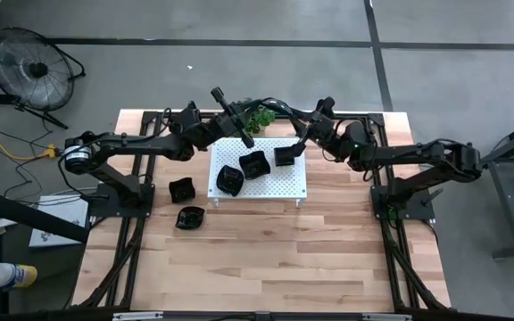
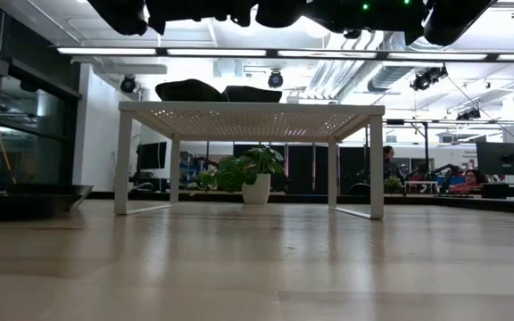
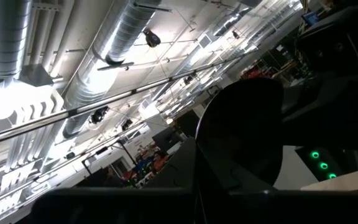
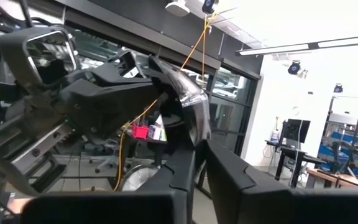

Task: Pick & Place Mini shaped plates
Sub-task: Stack the leaf shaped plate on top of the leaf shaped plates on the shelf

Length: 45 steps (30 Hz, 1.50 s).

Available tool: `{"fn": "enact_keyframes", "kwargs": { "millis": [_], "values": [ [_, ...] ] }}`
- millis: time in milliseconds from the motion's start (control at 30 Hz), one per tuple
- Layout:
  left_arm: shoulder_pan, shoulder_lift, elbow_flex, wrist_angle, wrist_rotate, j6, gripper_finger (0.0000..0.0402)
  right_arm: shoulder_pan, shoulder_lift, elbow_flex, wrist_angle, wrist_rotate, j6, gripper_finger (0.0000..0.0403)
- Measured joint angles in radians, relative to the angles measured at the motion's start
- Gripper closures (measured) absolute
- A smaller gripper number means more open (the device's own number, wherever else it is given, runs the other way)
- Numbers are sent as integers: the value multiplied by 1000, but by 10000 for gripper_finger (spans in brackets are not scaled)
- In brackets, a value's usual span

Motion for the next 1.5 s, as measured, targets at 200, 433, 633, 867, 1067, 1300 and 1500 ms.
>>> {"fn": "enact_keyframes", "kwargs": {
  "millis": [200,433,633,867,1067,1300,1500],
  "values": [
    [-1,-1,0,-3,3,0,401,-1,0,0,17,-1,0,399],
    [2,-2,0,-15,56,0,401,-1,-1,0,19,-8,3,402],
    [2,-2,0,-17,58,0,401,-1,-1,0,13,-13,3,402],
    [2,-2,0,-21,60,0,401,0,-1,0,11,-14,3,402],
    [2,-1,0,-21,74,1,401,0,-1,0,5,-13,3,403],
    [2,-1,0,-32,74,1,401,0,-1,0,5,-6,5,401],
    [2,0,1,-33,69,8,401,2,0,0,5,-14,28,355]
  ]
}}
